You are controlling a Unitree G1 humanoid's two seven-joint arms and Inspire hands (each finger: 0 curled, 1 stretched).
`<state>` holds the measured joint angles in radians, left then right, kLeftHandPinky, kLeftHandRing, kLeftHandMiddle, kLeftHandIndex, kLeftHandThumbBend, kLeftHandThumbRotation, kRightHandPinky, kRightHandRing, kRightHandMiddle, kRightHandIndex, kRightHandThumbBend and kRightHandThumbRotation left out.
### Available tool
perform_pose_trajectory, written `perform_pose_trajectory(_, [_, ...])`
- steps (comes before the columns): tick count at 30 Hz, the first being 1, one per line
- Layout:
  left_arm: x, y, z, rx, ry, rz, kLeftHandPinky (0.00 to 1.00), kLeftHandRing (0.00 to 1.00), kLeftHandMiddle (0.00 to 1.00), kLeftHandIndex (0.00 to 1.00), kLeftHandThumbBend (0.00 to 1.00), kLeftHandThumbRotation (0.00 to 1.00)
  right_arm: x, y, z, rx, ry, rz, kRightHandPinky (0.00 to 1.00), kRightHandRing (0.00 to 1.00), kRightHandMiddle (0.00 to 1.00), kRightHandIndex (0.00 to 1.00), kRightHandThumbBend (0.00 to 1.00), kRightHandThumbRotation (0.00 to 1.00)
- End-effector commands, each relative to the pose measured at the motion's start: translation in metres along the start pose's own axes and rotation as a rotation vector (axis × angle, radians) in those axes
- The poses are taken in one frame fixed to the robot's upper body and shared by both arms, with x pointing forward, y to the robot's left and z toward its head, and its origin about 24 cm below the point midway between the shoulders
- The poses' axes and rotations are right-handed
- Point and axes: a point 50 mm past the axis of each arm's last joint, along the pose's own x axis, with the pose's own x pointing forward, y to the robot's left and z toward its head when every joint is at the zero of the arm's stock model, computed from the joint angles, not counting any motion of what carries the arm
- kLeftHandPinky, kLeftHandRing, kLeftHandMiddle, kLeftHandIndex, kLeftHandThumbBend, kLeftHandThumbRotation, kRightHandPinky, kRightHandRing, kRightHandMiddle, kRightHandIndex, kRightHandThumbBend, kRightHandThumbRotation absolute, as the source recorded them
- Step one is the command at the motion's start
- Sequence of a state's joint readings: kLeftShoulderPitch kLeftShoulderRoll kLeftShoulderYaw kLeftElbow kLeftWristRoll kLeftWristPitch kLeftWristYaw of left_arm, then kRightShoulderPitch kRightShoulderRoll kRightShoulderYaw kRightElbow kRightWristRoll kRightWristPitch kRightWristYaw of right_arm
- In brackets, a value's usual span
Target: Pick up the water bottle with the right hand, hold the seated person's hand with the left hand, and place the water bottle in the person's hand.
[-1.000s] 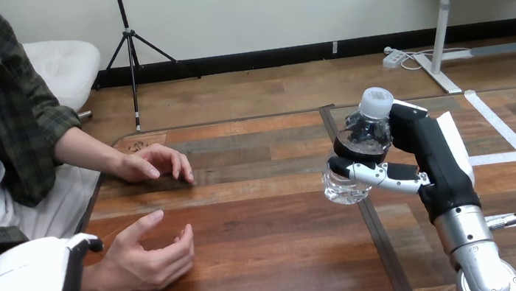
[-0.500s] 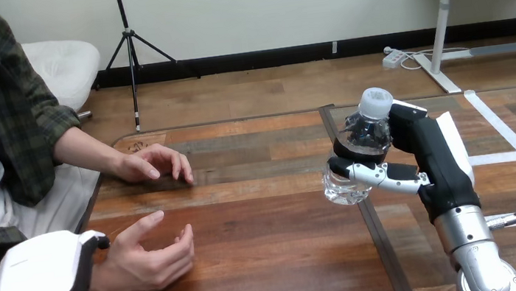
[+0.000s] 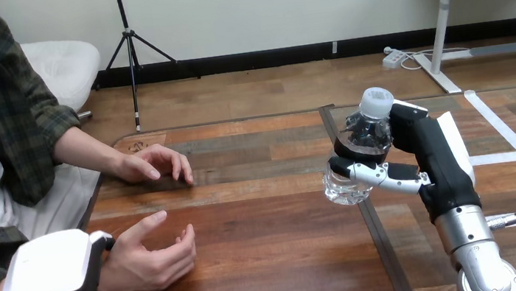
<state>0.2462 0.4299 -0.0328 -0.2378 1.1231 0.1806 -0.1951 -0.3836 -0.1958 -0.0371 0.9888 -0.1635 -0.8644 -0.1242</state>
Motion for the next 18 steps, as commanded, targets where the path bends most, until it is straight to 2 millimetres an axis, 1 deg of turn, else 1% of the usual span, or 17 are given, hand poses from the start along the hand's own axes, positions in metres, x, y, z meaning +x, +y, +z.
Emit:
perform_pose_trajectory(1, [0.012, 0.004, 0.002, 0.061, -0.021, 0.043, 0.73, 0.77, 0.79, 0.76, 0.88, 0.00, 0.023, -0.006, 0.025, 0.019, -0.134, -0.035, 0.41, 0.44, 0.49, 0.54, 0.72, 0.00])
perform_pose_trajectory(10, [0.018, -0.001, 0.002, 0.089, -0.003, 0.039, 0.71, 0.75, 0.78, 0.75, 0.87, 0.00, 0.024, -0.007, 0.026, 0.010, -0.134, -0.040, 0.41, 0.45, 0.50, 0.54, 0.72, 0.00])
perform_pose_trajectory(18, [0.023, -0.003, 0.002, 0.124, 0.029, 0.007, 0.73, 0.76, 0.79, 0.76, 0.84, 0.00, 0.024, -0.008, 0.026, 0.009, -0.134, -0.037, 0.41, 0.45, 0.50, 0.54, 0.72, 0.00])
